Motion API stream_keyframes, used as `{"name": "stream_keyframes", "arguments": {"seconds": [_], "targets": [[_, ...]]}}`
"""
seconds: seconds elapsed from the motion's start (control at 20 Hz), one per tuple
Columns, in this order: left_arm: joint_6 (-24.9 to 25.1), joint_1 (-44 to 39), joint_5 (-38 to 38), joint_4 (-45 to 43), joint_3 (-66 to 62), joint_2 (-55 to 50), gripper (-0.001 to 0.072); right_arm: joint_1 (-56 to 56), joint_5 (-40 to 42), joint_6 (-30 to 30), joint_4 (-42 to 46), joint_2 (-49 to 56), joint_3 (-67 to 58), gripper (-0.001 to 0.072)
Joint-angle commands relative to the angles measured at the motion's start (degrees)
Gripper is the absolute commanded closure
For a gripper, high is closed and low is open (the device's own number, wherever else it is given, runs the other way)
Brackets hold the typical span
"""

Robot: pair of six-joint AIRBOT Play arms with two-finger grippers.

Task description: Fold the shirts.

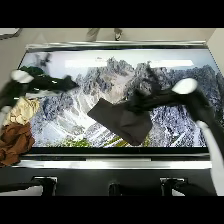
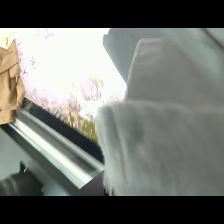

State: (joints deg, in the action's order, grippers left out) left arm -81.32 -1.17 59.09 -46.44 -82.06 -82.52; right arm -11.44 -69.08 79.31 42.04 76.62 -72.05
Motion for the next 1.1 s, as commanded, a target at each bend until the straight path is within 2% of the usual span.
{"name": "stream_keyframes", "arguments": {"seconds": [0.0,0.1,0.15,0.2,0.25,0.3,0.35,0.45,0.55,0.65,0.8,0.85,0.95,1.05], "targets": [[-0.3,6.6,0.1,-1.8,0.0,7.5,0.0677,-7.3,11.6,-5.6,-6.1,15.0,-5.2,0.0672],[-0.3,6.6,0.1,-1.8,0.0,9.6,0.0676,-7.7,13.1,-4.3,-12.7,22.4,-10.1,0.0663],[-0.2,6.3,0.1,-1.8,0.0,10.0,0.0676,-7.7,12.8,-4.0,-18.0,25.3,-11.9,0.0513],[-0.1,5.8,0.0,-1.8,0.0,10.1,0.0676,-7.7,11.7,-4.1,-22.8,27.1,-12.9,0.0297],[-0.1,5.4,0.0,-1.8,0.0,9.9,0.0676,-7.7,10.4,-4.1,-26.2,28.2,-13.3,0.02],[-0.1,5.2,0.0,-1.8,0.0,9.7,0.0676,-7.7,9.0,-4.1,-27.3,28.4,-13.4,0.016],[-0.1,5.0,0.0,-1.9,0.2,9.4,0.0676,-7.2,7.2,-5.2,-27.3,28.1,-13.4,0.0088],[-0.1,5.0,-0.1,-1.9,1.0,9.2,0.0676,-5.1,2.7,-7.1,-26.1,26.7,-13.4,0.0092],[-0.1,5.1,0.2,-2.8,1.8,9.2,0.0676,-1.2,-1.4,-4.6,-19.0,24.0,-13.4,0.0093],[-0.1,5.1,1.2,-4.7,1.8,9.3,0.0676,3.9,-4.8,1.2,-5.3,20.2,-13.4,0.0093],[-0.1,5.1,2.1,-7.7,1.9,9.3,0.0676,11.5,-14.5,8.8,18.2,14.8,-12.8,0.0116],[-0.1,5.1,2.6,-8.3,1.9,9.3,0.0676,13.4,-17.4,10.2,22.6,13.1,-10.2,0.0116],[-0.1,5.1,3.1,-8.5,1.9,9.3,0.0676,15.6,-15.9,11.5,22.7,8.3,1.0,0.0115],[-0.1,5.0,3.0,-8.5,1.9,9.2,0.0676,15.1,-8.5,12.6,18.3,3.7,13.9,0.011]]}}
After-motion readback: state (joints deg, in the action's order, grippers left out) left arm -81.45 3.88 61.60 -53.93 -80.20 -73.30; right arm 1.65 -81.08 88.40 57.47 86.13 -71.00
